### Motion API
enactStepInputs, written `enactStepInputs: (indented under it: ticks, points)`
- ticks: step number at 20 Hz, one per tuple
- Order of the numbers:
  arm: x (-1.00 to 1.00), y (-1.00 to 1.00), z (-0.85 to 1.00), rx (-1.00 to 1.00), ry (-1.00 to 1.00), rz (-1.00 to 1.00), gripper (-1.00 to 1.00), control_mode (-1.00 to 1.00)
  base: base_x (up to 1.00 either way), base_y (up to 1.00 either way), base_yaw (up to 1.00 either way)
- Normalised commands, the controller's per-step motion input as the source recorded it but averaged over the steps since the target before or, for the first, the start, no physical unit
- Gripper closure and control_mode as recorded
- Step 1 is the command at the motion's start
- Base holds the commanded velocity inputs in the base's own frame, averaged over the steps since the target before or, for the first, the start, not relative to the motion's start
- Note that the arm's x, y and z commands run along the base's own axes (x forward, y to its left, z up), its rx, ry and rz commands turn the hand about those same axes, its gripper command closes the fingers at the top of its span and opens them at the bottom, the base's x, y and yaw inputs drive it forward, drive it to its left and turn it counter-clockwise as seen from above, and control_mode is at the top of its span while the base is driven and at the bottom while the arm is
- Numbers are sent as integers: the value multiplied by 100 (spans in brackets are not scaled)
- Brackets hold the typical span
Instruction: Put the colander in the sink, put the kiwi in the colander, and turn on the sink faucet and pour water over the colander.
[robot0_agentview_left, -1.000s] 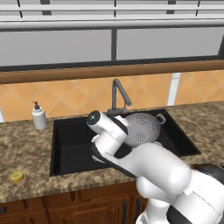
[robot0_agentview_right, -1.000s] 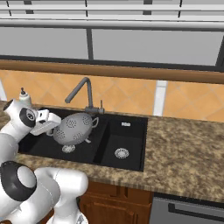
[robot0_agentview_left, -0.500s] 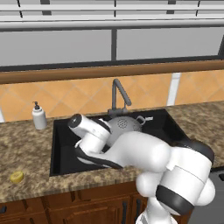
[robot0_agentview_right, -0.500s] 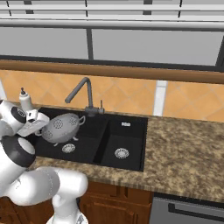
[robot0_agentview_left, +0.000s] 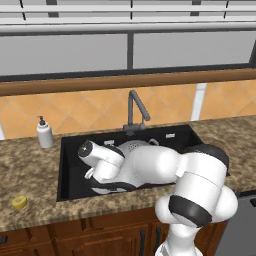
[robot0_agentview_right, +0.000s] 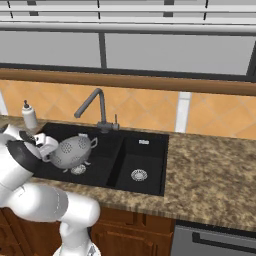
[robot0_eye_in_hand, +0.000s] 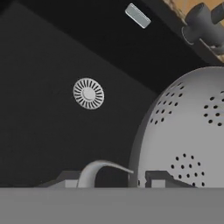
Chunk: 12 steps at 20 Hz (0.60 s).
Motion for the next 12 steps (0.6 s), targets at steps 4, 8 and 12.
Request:
enactStepInputs:
  ticks: [4,8,12]
  points:
    - [21,-1,-30,2,0,3,100,-100,0,0,0]
    - [17,-8,-17,4,0,0,100,-100,0,0,0]
    - [3,-13,-15,6,2,0,100,-100,0,0,0]
